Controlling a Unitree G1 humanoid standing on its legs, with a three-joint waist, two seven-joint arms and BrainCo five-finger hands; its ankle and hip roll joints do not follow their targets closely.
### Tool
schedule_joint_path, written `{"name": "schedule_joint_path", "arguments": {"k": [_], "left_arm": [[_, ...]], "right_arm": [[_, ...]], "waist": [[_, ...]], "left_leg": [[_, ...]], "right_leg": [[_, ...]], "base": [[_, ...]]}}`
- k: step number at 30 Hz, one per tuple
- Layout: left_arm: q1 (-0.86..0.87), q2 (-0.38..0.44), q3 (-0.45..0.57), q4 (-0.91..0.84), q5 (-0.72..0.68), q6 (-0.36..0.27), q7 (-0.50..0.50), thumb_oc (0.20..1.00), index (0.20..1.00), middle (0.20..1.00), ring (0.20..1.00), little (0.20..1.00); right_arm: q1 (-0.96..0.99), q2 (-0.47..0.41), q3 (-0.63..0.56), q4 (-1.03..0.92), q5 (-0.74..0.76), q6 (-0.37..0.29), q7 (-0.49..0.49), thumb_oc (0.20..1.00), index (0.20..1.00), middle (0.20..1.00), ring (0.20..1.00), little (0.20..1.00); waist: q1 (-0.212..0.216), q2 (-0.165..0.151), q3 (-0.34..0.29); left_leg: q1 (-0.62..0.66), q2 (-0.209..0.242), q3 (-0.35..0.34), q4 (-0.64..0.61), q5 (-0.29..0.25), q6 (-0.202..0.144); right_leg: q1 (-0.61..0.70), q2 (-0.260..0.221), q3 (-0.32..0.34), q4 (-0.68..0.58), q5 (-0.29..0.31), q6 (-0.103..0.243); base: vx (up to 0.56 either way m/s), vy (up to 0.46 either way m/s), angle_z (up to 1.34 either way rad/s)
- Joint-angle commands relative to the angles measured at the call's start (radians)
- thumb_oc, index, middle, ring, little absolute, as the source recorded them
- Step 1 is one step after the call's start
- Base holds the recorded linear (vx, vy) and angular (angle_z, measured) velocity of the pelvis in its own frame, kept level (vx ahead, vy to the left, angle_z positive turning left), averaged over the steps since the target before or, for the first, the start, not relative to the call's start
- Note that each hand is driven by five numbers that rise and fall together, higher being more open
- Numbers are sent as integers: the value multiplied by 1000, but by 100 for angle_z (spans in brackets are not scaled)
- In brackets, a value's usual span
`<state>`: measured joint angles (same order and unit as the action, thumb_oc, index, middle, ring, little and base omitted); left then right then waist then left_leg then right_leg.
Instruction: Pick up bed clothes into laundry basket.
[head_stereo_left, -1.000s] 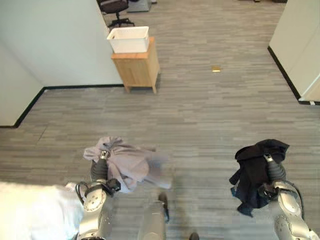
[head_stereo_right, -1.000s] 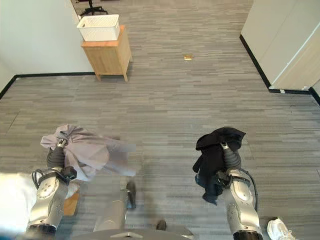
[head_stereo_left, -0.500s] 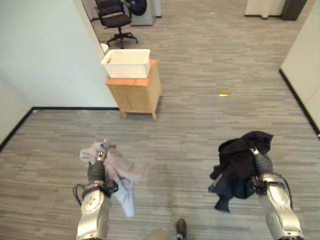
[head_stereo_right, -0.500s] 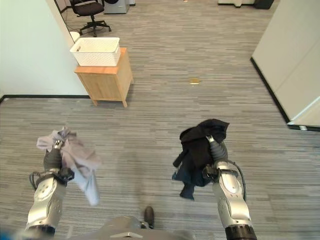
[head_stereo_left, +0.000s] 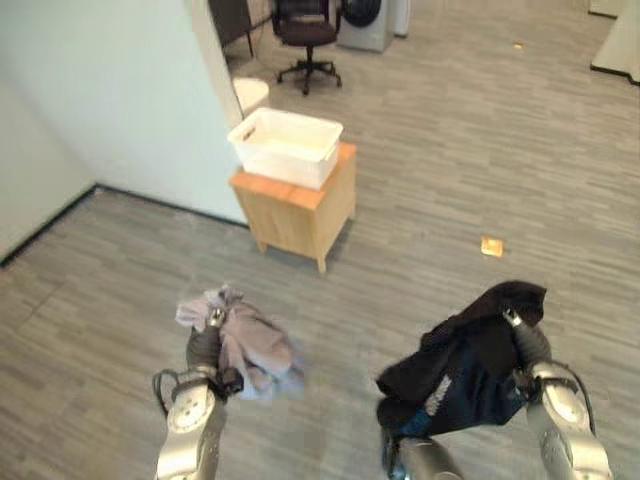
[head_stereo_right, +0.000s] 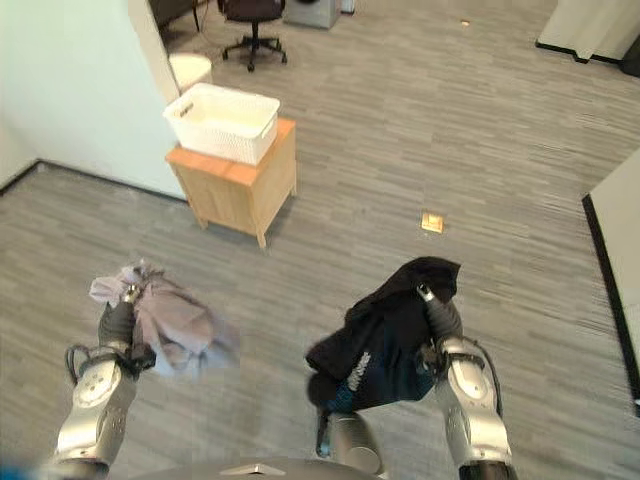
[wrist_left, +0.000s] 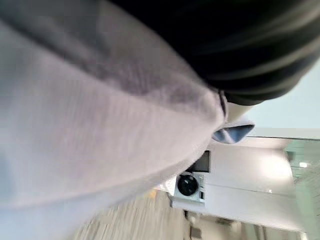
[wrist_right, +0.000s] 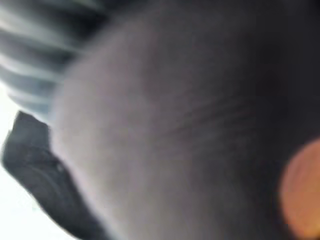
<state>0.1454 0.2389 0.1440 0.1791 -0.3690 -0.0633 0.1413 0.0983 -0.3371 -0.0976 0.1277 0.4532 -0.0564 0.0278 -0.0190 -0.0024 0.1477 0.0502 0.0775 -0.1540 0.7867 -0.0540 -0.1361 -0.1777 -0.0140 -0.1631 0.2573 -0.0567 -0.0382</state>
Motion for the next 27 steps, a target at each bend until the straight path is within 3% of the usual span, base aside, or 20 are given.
{"name": "schedule_joint_path", "arguments": {"k": [1,2,3,4,6,7,8,9,11,14,16,18,19,20,21,23,25,26,27], "left_arm": [[-52,87,69,-105,-35,-76,-10,200,200,200,200,200],[-49,85,65,-105,-42,-70,-14,200,200,200,200,200],[-53,75,56,-106,-64,-72,-12,200,200,200,200,200],[-53,75,54,-105,-65,-72,-12,200,200,200,200,200],[-54,65,40,-85,-80,-75,-15,200,200,200,200,200],[-65,60,29,-59,-74,-74,-15,200,200,200,200,200],[-66,58,28,-58,-74,-75,-14,200,200,200,200,200],[-68,54,21,-46,-71,-74,-10,200,200,200,200,200],[-74,46,16,-33,-71,-77,-3,200,200,200,200,200],[-78,49,27,-29,-64,-80,6,200,200,200,200,200],[-71,51,33,-35,-67,-82,6,200,200,200,200,200],[-67,55,29,-38,-60,-80,6,200,200,200,200,200],[-71,69,14,-57,-61,-72,8,200,200,200,200,200],[-73,76,7,-72,-59,-69,0,200,200,200,200,200],[-81,87,-9,-76,-54,-64,-11,200,200,200,200,200],[-103,110,-24,-86,-28,-62,-22,200,200,200,200,200],[-117,121,-31,-98,-9,-63,-23,200,200,200,200,200],[-131,121,-41,-98,-17,-66,-29,200,200,200,200,200],[-132,120,-41,-97,-17,-66,-29,200,200,200,200,200]], "right_arm": [[-6,-36,-25,-110,99,-98,-32,200,200,200,200,200],[-2,-47,-34,-109,95,-95,-44,200,200,200,200,200],[0,-52,-39,-110,102,-93,-54,200,200,200,200,200],[1,-52,-41,-110,102,-93,-54,200,200,200,200,200],[21,-52,-52,-117,97,-89,-50,200,200,200,200,200],[30,-57,-61,-122,75,-91,-53,200,200,200,200,200],[32,-58,-62,-123,75,-91,-53,200,200,200,200,200],[35,-61,-62,-124,64,-94,-56,200,200,200,200,200],[29,-63,-60,-123,58,-95,-58,200,200,200,200,200],[12,-64,-52,-119,46,-88,-55,200,200,200,200,200],[11,-49,-39,-137,24,-79,-45,200,200,200,200,200],[-6,-42,-33,-130,13,-82,-52,200,200,200,200,200],[-41,9,-21,-123,51,-99,-78,200,200,200,200,200],[-43,25,-20,-119,60,-105,-77,200,200,200,200,200],[-37,23,-19,-110,41,-102,-78,200,200,200,200,200],[-26,14,-23,-106,0,-92,-84,200,200,200,200,200],[-18,17,-28,-109,5,-88,-81,200,200,200,200,200],[-12,0,-51,-105,-8,-84,-77,200,200,200,200,200],[-12,0,-52,-105,-8,-84,-77,200,200,200,200,200]], "waist": [[24,-62,19],[44,-57,32],[71,-64,37],[72,-63,41],[72,-55,35],[68,-33,25],[67,-36,24],[72,-22,18],[78,-9,8],[79,-5,-12],[90,-4,-38],[112,-10,-51],[110,-22,-42],[103,-18,-32],[92,-9,-26],[59,2,-5],[42,4,0],[11,-5,10],[9,-2,11]], "left_leg": [[-114,-39,145,7,112,51],[-159,-10,182,-2,106,55],[-239,23,227,-100,114,57],[-233,22,225,-99,109,56],[-237,58,258,-285,110,53],[-236,80,275,-517,118,47],[-223,73,277,-542,128,47],[-222,71,259,-667,184,35],[-227,57,239,-831,241,12],[-244,66,295,-834,282,-7],[-224,56,306,-820,258,9],[-239,30,274,-763,229,26],[-175,-18,304,-732,134,101],[-146,-33,308,-744,122,122],[-120,-40,299,-753,109,136],[-62,-49,264,-775,83,150],[-25,-49,247,-798,75,149],[20,-61,201,-823,57,138],[19,-58,198,-823,60,137]], "right_leg": [[175,-74,35,-252,90,99],[222,-66,23,-269,70,95],[278,-81,-3,-289,44,96],[288,-80,-5,-294,42,97],[321,-88,-25,-307,17,111],[339,-88,-38,-314,-9,128],[341,-93,-41,-314,-12,128],[362,-86,-43,-321,-26,133],[407,-87,-47,-338,-46,146],[459,-98,-44,-339,-64,156],[477,-123,-47,-326,-85,175],[471,-176,-43,-267,-78,197],[355,-302,0,33,80,213],[314,-312,26,146,139,211],[262,-305,54,212,172,201],[166,-257,94,277,135,182],[114,-233,88,217,108,174],[81,-173,103,49,39,174],[86,-171,98,39,45,172]], "base": [[426,-309,37],[564,-261,10],[428,-149,7],[418,-55,22],[417,71,38],[416,96,3],[438,136,-4],[346,81,9],[474,115,11],[434,122,-3],[401,178,-15],[497,378,-52],[566,605,-56],[505,630,-21],[265,350,24],[296,220,27],[370,63,76],[326,-21,116],[430,-51,165]]}}
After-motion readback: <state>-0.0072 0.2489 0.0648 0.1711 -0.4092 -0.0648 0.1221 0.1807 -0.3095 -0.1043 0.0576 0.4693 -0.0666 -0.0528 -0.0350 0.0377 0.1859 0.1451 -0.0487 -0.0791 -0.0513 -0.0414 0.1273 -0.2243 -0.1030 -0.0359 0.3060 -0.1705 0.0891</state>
